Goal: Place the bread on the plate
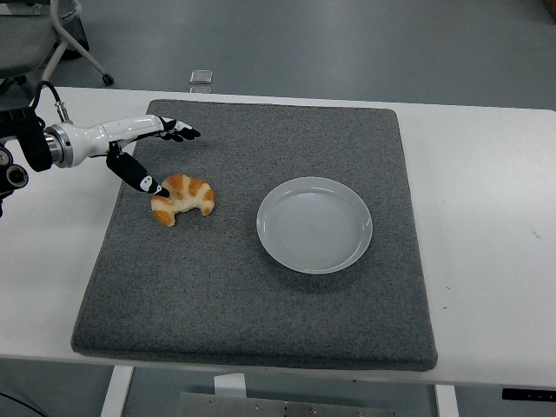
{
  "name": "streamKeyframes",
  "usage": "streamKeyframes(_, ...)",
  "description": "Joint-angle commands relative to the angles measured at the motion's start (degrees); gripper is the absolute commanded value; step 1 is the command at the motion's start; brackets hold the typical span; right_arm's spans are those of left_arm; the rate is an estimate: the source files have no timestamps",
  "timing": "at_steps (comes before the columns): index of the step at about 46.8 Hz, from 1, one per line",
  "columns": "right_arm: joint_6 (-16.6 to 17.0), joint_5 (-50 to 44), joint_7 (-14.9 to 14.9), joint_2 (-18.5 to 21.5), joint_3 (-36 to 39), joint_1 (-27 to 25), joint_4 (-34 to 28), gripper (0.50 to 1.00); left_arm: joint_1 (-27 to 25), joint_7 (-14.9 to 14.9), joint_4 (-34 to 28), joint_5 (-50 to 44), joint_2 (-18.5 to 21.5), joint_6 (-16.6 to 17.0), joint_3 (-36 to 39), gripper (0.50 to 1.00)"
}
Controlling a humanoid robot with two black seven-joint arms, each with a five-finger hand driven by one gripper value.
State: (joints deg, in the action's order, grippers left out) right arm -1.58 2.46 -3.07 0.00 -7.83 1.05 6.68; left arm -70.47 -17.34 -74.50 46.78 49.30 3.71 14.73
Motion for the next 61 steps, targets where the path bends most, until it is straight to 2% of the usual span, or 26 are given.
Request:
streamKeyframes(1, 0.0, 0.0, 0.0, 0.0, -0.1, 0.0, 0.0, 0.93, 1.8, -0.2, 0.3, 0.1, -0.8, 1.6, -0.1, 0.984)
streamKeyframes(7, 0.0, 0.0, 0.0, 0.0, 0.0, 0.0, 0.0, 0.93, 4.5, -0.8, 1.6, 0.2, -3.0, 3.8, -0.1, 0.984)
streamKeyframes(17, 0.0, 0.0, 0.0, 0.0, -0.1, 0.0, 0.0, 0.93, 7.6, -4.8, 5.2, 0.2, -6.0, 8.2, -0.1, 0.971)
streamKeyframes(22, 0.0, 0.0, 0.0, 0.0, -0.1, 0.0, 0.0, 0.93, 9.0, -5.8, 5.8, 0.0, -6.8, 10.7, -0.1, 0.93)
streamKeyframes(29, 0.0, 0.0, 0.0, 0.0, -0.1, 0.0, 0.0, 0.93, 10.1, -5.9, 6.1, -0.8, -6.8, 11.3, -0.2, 0.804)
streamKeyframes(32, 0.0, 0.0, 0.0, 0.0, 0.0, 0.0, 0.0, 0.93, 10.4, -6.1, 6.5, -0.8, -6.7, 11.4, -0.3, 0.769)
streamKeyframes(36, 0.0, 0.0, 0.0, 0.0, -0.1, 0.0, 0.0, 0.93, 10.4, -6.7, 6.6, -0.8, -6.4, 11.3, -0.2, 0.615)
streamKeyframes(39, 0.0, 0.0, 0.0, 0.0, -0.1, 0.0, 0.0, 0.93, 10.4, -7.0, 6.7, -0.8, -6.2, 11.4, -0.4, 0.514)
streamKeyframes(40, 0.0, 0.0, 0.0, 0.0, 0.0, 0.0, 0.0, 0.93, 10.4, -7.1, 6.7, -0.8, -6.1, 11.5, -0.5, 0.5)
streamKeyframes(52, 0.0, 0.0, 0.0, 0.0, 0.0, 0.0, 0.0, 0.93, 10.4, -8.2, 7.6, -0.8, -4.9, 11.4, -5.5, 0.5)
streamKeyframes(61, 0.0, 0.0, 0.0, 0.0, 0.0, 0.0, 0.0, 0.93, 10.3, -8.5, 7.6, -0.8, -4.9, 11.4, -5.9, 0.5)
